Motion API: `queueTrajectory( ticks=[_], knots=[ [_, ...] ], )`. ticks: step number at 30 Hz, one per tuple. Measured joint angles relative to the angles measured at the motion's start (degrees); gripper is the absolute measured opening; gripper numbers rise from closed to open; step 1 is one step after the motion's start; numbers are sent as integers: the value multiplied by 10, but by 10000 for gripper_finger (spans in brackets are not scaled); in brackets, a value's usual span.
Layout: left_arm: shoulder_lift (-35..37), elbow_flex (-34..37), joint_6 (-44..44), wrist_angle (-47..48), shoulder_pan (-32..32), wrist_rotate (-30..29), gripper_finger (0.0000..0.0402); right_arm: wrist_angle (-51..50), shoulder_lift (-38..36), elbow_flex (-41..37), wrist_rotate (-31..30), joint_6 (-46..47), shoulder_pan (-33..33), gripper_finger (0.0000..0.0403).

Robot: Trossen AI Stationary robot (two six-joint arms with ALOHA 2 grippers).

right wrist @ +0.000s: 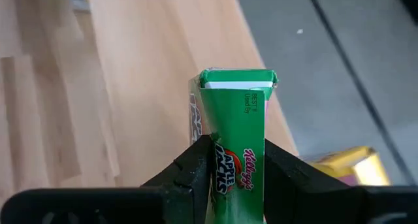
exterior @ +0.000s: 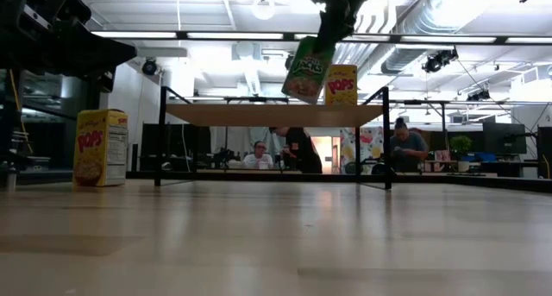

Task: Stack cereal on shelf
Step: Put the top green cereal box on the shelf

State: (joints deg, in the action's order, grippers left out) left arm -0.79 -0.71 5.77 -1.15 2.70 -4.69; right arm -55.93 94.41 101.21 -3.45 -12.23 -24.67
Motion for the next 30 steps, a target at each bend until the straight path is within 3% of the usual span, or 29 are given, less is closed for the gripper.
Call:
queueTrajectory(
  ticks=[16, 30],
  knots=[
    [0, 0, 0, 0, 0, 0, 0, -14, 6, 0, -26, -32, -1, 96],
    [0, 0, 0, 0, 0, 0, 0, -4, 9, 0, -13, -33, -1, 96]
  ],
)
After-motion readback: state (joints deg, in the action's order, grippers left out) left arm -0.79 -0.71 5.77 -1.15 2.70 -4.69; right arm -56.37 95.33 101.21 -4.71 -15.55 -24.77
